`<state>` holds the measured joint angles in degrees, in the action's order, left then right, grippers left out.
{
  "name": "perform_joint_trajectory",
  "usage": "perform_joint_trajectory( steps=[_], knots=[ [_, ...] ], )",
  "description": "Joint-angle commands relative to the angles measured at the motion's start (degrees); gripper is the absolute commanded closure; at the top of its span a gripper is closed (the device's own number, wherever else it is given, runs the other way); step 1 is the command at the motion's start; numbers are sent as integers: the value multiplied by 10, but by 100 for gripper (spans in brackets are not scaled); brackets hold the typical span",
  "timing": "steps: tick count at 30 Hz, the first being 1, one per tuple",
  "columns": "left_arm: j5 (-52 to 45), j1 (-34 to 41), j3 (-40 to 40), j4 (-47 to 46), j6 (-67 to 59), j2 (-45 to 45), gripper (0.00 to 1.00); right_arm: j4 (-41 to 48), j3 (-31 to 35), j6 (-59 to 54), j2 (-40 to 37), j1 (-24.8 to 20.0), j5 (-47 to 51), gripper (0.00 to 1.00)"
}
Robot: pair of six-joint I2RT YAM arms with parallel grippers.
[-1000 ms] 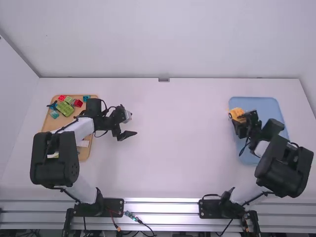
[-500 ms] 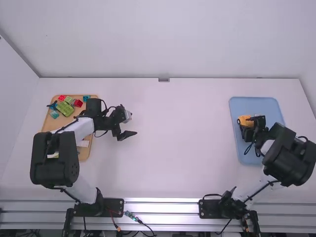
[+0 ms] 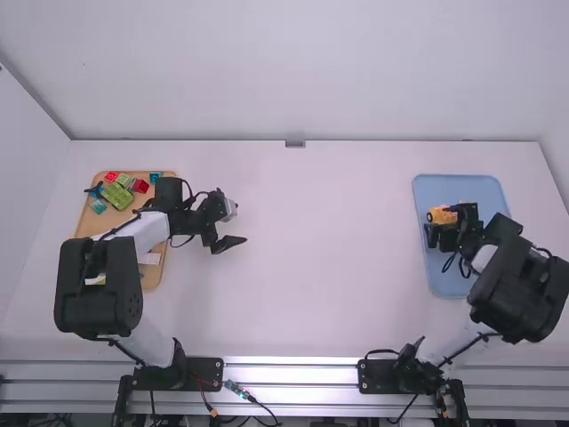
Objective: Assemble lego blocks to make yellow taxi
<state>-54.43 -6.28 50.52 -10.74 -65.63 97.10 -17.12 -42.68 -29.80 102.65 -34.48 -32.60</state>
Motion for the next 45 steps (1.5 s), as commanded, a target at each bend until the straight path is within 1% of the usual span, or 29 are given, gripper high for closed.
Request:
perform_joint_trajectory(
  steps=[1, 2, 4, 5, 6, 7, 8, 9, 10, 11, 13, 14, 15, 16, 17, 18, 21, 22, 23, 25, 29, 36, 38, 41, 43, 45],
  knots=[
    [-12, 0, -3, 8, 28, -10, 1, 47, -17, 4, -89, 11, -3, 1],
    [-5, 0, -3, 15, 42, -10, 1, 67, -22, 5, -105, 16, -3, 1],
    [24, 6, -3, 42, 112, -10, 1, 132, -40, 5, -149, 33, 0, 1],
    [56, 12, -3, 63, 176, -10, 1, 178, -54, 9, -177, 48, 12, 1],
    [72, 15, -3, 72, 207, -10, 1, 192, -59, 11, -184, 53, 20, 1],
    [101, 21, -3, 87, 258, -10, 1, 232, -72, 14, -205, 68, 46, 1],
    [151, 33, -2, 108, 334, -10, 1, 281, -92, 19, -226, 91, 83, 1],
    [182, 43, -2, 121, 376, -11, 1, 315, -110, 39, -236, 111, 103, 1],
    [225, 61, 0, 136, 419, -15, 1, 353, -135, 61, -242, 141, 126, 1],
    [230, 63, 0, 137, 424, -15, 1, 363, -141, 66, -243, 149, 132, 1],
    [309, 99, 6, 139, 471, -26, 1, 414, -175, 99, -244, 206, 176, 1],
    [362, 121, 10, 138, 500, -34, 1, 430, -187, 123, -244, 231, 203, 1],
    [375, 127, 12, 138, 510, -37, 1, 434, -191, 130, -244, 240, 212, 1],
    [429, 148, 17, 138, 564, -47, 1, 445, -201, 163, -243, 272, 247, 1],
    [455, 158, 20, 138, 592, -54, 1, 449, -204, 176, -241, 289, 261, 1],
    [497, 173, 24, 135, 638, -64, 1, 451, -208, 189, -237, 320, 282, 1],
    [542, 194, 35, 102, 680, -85, 1, 456, -213, 212, -228, 367, 308, 1],
    [544, 199, 44, 73, 680, -99, 1, 469, -220, 213, -224, 392, 312, 1],
    [542, 201, 50, 50, 680, -109, 1, 483, -226, 213, -222, 407, 309, 1],
    [538, 202, 63, 11, 680, -124, 1, 504, -235, 215, -220, 427, 310, 1],
    [544, 180, 43, 28, 659, -148, 5, 484, -214, 238, -242, 407, 326, 4],
    [544, 126, -11, 83, 656, -202, 14, 429, -159, 293, -296, 353, 326, 14],
    [544, 112, -25, 96, 656, -216, 17, 415, -145, 298, -310, 345, 326, 16],
    [544, 89, -47, 107, 656, -238, 20, 393, -123, 298, -333, 345, 326, 20],
    [544, 65, -71, 107, 656, -262, 25, 368, -98, 298, -357, 345, 326, 25],
    [544, 63, -94, 107, 656, -285, 29, 345, -75, 298, -381, 345, 326, 29]
  ],
)
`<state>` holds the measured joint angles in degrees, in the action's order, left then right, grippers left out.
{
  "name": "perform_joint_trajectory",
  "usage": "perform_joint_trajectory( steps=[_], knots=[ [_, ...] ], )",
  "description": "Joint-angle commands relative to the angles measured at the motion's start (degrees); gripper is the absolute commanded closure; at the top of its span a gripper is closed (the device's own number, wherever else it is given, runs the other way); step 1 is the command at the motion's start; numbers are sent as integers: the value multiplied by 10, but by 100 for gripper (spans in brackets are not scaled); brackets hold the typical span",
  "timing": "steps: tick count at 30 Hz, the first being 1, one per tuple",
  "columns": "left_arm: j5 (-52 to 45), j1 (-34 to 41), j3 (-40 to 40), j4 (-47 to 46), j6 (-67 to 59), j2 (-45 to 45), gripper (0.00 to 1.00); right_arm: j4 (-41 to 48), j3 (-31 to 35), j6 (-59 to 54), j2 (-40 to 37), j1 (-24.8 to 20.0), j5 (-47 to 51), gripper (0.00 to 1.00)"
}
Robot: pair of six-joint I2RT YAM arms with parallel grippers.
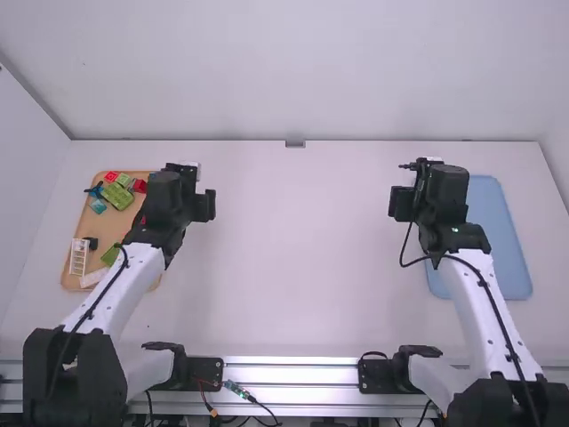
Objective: Assemble lego blocks to make yellow taxi
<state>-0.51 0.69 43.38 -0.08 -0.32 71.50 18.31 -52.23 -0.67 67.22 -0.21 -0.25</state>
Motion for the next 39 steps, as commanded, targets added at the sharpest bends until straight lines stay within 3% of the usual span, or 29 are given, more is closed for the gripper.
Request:
perform_joint_trajectory(
  steps=[1, 13, 30, 39],
  knots=[
    [5, -7, -32, 1, 3, -38, 30, -19, 30, 7, -36, 2, 3, 30],
    [5, -7, -189, 1, 3, -195, 58, -178, 189, 7, -195, 2, 3, 58],
    [5, -7, -407, 1, 3, -414, 96, -183, 404, 7, -410, 2, 3, 96],
    [5, -7, -434, 1, 3, -505, 100, -183, 490, 7, -496, 2, 3, 100]
  ],
)
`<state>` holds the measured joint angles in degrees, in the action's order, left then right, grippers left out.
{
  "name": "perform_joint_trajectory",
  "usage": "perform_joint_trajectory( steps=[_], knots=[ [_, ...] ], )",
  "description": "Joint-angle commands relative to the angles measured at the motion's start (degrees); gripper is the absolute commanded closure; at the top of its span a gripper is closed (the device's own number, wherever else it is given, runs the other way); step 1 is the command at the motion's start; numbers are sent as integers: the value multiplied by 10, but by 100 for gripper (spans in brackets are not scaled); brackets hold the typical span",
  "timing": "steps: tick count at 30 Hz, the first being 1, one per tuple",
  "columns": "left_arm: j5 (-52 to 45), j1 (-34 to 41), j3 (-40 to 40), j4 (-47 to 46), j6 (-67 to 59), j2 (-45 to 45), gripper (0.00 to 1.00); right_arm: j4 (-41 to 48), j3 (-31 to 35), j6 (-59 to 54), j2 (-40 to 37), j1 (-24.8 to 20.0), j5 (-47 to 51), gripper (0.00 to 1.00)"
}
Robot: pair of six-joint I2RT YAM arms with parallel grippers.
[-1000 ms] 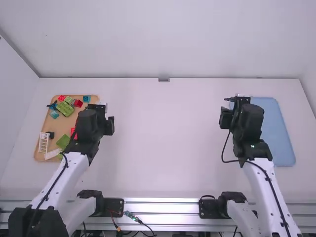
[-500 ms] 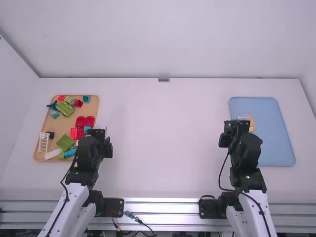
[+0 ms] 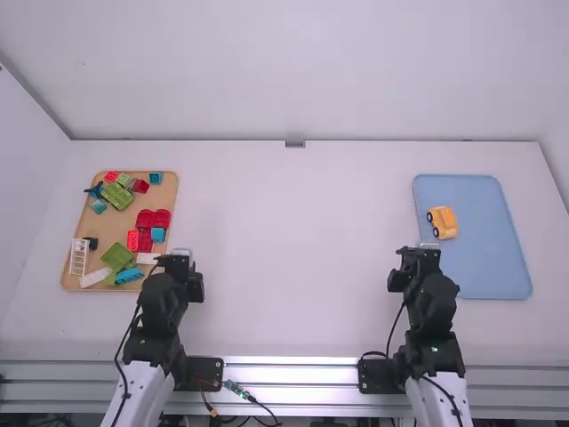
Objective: Assemble lego blocks to make yellow taxi
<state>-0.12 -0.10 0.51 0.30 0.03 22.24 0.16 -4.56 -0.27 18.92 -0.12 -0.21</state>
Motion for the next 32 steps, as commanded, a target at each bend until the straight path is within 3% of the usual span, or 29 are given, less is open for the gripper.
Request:
perform_joint_trajectory(
  steps=[1, 19, 32],
  knots=[
    [1, 1, -5, -3, 0, -25, 100, -2, 25, 3, -25, 1, 2, 100],
    [1, 1, -5, -3, 0, -167, 100, -2, 46, 3, -155, 1, 2, 100],
    [1, 1, -5, -3, 0, -222, 100, -2, 46, 3, -189, 1, 2, 100]
  ],
)
